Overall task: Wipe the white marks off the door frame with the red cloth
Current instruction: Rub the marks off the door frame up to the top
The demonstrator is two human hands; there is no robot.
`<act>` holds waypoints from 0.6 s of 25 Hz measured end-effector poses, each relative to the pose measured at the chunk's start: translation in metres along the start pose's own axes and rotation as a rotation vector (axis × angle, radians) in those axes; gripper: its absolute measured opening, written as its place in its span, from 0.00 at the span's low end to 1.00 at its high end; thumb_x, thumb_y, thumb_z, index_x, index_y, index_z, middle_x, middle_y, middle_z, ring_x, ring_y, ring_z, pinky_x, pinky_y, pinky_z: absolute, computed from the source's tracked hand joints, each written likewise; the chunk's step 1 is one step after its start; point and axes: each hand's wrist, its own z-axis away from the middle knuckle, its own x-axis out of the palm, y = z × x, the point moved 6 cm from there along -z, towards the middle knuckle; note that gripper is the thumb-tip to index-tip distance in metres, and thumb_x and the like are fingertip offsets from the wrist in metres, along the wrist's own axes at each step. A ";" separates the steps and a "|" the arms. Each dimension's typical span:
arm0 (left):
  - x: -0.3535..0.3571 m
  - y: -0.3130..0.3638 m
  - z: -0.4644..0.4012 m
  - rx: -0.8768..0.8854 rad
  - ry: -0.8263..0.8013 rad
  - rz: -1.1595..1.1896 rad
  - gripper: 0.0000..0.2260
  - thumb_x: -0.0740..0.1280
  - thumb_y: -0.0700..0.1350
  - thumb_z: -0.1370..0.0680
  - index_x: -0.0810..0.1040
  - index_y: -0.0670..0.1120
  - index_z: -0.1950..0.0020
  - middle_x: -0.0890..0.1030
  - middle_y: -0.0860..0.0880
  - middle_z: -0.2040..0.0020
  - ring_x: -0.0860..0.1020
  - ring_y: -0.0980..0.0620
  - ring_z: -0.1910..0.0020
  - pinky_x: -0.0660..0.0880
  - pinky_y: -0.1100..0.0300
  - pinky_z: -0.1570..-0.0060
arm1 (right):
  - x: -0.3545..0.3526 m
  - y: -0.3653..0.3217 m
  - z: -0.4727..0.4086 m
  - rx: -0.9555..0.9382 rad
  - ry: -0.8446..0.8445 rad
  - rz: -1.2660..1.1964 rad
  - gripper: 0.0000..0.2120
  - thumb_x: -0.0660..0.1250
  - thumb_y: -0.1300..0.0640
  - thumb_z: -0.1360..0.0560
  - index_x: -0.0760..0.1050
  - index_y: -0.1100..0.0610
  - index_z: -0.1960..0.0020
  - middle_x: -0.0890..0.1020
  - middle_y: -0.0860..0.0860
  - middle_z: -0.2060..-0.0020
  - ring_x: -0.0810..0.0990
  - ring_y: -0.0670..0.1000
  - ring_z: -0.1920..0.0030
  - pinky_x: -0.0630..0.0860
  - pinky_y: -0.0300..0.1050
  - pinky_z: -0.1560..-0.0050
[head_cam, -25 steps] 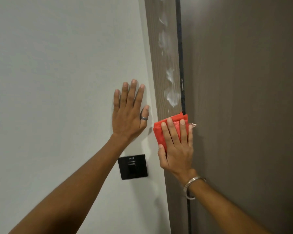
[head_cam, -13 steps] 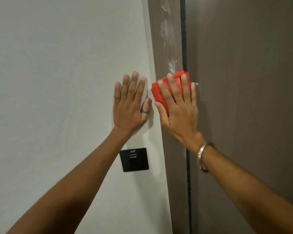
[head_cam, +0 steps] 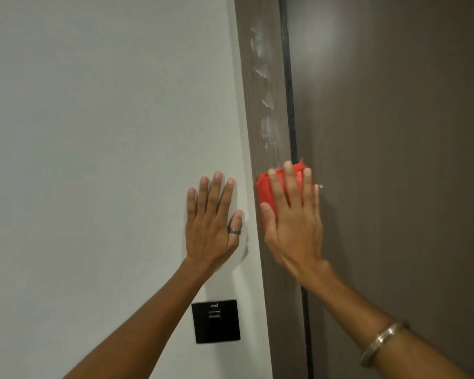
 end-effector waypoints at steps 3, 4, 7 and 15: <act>-0.006 -0.003 -0.024 -0.042 0.019 0.018 0.32 0.54 0.59 0.15 0.52 0.47 0.15 0.51 0.44 0.14 0.47 0.42 0.15 0.45 0.42 0.16 | 0.001 -0.006 -0.010 -0.046 -0.017 0.018 0.31 0.51 0.41 0.16 0.50 0.47 0.16 0.51 0.50 0.16 0.44 0.57 0.15 0.49 0.67 0.18; -0.008 -0.007 -0.035 -0.055 0.024 0.011 0.32 0.54 0.59 0.15 0.52 0.47 0.15 0.51 0.44 0.14 0.47 0.42 0.15 0.46 0.41 0.16 | 0.001 -0.008 -0.014 -0.043 -0.013 0.019 0.31 0.50 0.40 0.16 0.50 0.47 0.16 0.51 0.50 0.16 0.44 0.57 0.15 0.47 0.66 0.17; -0.013 -0.016 -0.061 -0.096 0.043 0.011 0.32 0.53 0.59 0.15 0.51 0.47 0.15 0.50 0.44 0.14 0.47 0.42 0.15 0.48 0.39 0.17 | -0.001 -0.009 -0.022 -0.119 0.016 0.062 0.30 0.50 0.40 0.16 0.51 0.48 0.16 0.52 0.51 0.16 0.47 0.59 0.16 0.49 0.67 0.18; -0.012 -0.017 -0.062 -0.085 0.055 -0.001 0.31 0.51 0.59 0.15 0.51 0.47 0.15 0.50 0.44 0.14 0.47 0.43 0.15 0.49 0.39 0.17 | -0.008 -0.008 -0.062 -0.123 0.061 0.027 0.31 0.52 0.41 0.16 0.52 0.47 0.16 0.52 0.50 0.16 0.45 0.58 0.15 0.46 0.64 0.17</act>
